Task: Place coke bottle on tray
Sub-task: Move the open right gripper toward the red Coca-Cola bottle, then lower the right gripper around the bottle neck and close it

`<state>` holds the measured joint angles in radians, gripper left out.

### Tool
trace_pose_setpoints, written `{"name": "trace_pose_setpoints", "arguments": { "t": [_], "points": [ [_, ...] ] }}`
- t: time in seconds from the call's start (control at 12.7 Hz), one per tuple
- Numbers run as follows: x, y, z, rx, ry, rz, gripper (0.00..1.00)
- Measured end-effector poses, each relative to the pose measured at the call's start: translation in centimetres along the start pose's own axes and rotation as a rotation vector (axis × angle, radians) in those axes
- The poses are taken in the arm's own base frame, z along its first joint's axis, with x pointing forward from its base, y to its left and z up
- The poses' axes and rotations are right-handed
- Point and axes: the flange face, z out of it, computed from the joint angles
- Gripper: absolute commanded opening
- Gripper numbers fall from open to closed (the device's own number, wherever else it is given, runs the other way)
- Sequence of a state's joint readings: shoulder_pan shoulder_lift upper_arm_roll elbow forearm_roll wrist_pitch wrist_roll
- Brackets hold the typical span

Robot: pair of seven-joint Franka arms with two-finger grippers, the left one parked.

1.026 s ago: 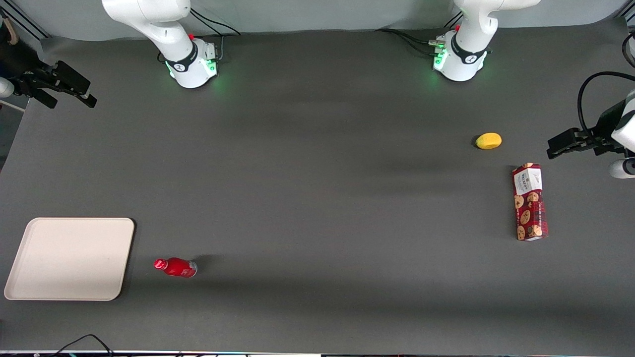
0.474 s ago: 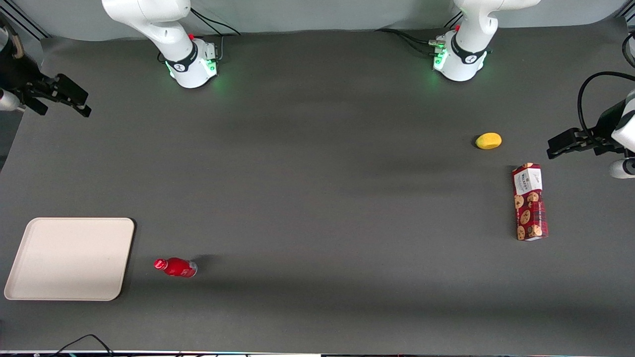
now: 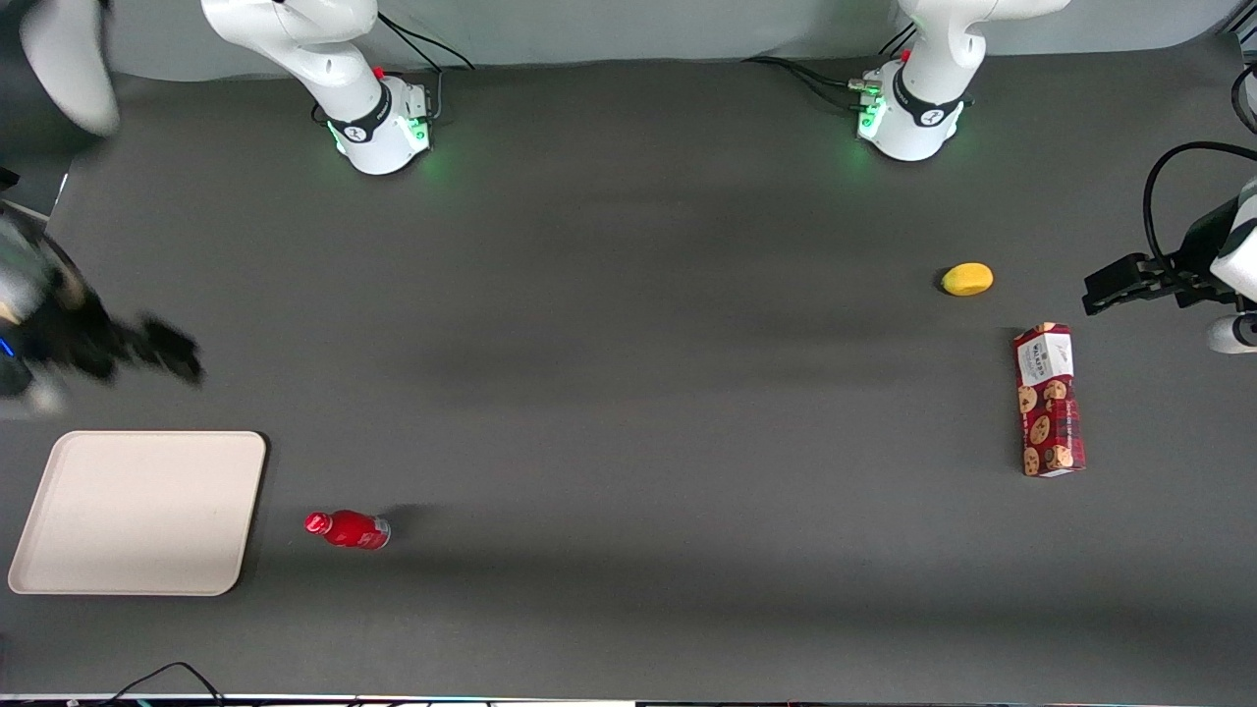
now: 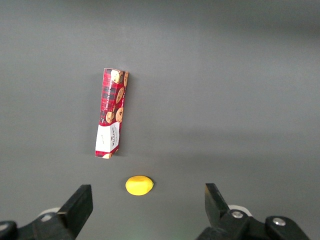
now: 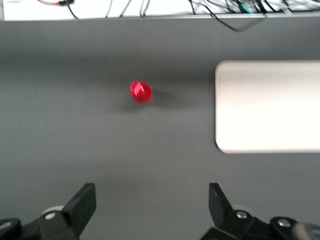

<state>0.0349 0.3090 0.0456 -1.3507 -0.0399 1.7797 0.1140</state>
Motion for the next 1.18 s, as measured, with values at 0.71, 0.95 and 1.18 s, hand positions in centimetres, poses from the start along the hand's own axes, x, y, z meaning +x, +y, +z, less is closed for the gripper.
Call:
{"name": "trace_pose_setpoints", "arguments": {
  "t": [0.71,0.95,1.18],
  "points": [
    [6.9,-4.6,23.7,0.055,0.112,-0.004,0.98],
    [6.2,-5.2,23.7,0.058,0.063,-0.006,0.95],
    [5.2,-3.9,23.3,0.046,0.016,0.001,0.73]
  ]
}}
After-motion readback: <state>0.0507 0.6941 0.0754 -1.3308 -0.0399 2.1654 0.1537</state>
